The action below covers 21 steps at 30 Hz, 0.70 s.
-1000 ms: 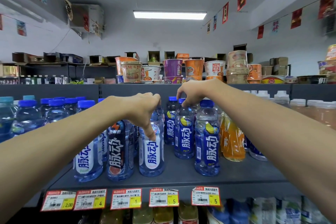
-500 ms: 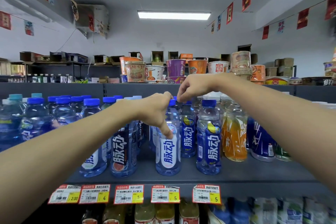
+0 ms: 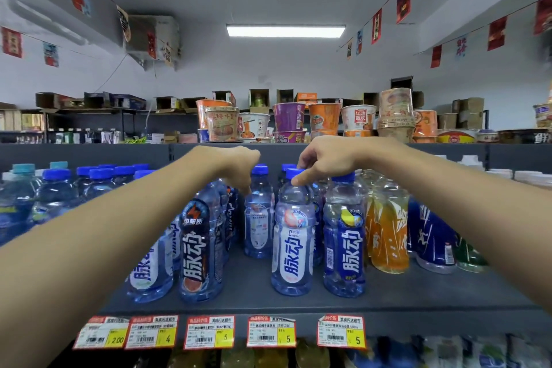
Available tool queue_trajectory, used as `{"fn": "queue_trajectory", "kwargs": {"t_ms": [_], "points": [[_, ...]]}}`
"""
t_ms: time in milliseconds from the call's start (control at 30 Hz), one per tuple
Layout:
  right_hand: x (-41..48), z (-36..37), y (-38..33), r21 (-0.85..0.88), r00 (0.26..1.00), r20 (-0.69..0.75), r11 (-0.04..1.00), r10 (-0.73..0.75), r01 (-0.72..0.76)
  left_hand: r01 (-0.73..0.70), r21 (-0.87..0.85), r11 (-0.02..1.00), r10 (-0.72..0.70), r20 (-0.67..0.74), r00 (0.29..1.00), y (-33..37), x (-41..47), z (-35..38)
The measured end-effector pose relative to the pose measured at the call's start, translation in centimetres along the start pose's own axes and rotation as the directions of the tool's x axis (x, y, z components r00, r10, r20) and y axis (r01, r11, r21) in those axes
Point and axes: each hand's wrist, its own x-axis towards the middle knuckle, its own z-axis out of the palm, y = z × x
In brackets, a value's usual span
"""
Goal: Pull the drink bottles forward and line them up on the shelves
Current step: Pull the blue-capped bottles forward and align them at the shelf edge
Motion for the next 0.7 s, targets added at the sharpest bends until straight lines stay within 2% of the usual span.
{"fn": "queue_trajectory", "kwargs": {"t_ms": [100, 267, 467, 567, 700], "points": [[0.2, -0.1, 0.5, -0.014, 1.000, 0.010, 1.000, 0.001, -0.001, -0.002, 0.076, 0.997, 0.001, 0.019, 1.000, 0.1, 2.1, 0.8], [0.3, 0.1, 1.2, -0.008, 1.000, 0.026, 1.000, 0.016, -0.015, -0.025, 0.038, 0.999, 0.023, 0.034, 0.999, 1.0, 3.9, 0.7], [0.2, 0.2, 1.2, -0.021, 0.999, 0.038, 1.000, 0.012, -0.011, 0.038, 0.073, 0.997, -0.038, 0.010, 0.999, 1.9, 4.5, 1.1], [0.3, 0.2, 1.2, -0.008, 0.999, 0.041, 1.000, 0.016, -0.016, -0.018, 0.029, 0.999, 0.019, -0.042, 0.999, 1.5, 4.2, 0.3], [0.1, 0.1, 1.4, 0.003, 0.999, 0.043, 1.000, 0.021, -0.021, -0.057, -0.078, 0.995, 0.054, -0.040, 0.998, 0.5, 3.6, -0.6]]}}
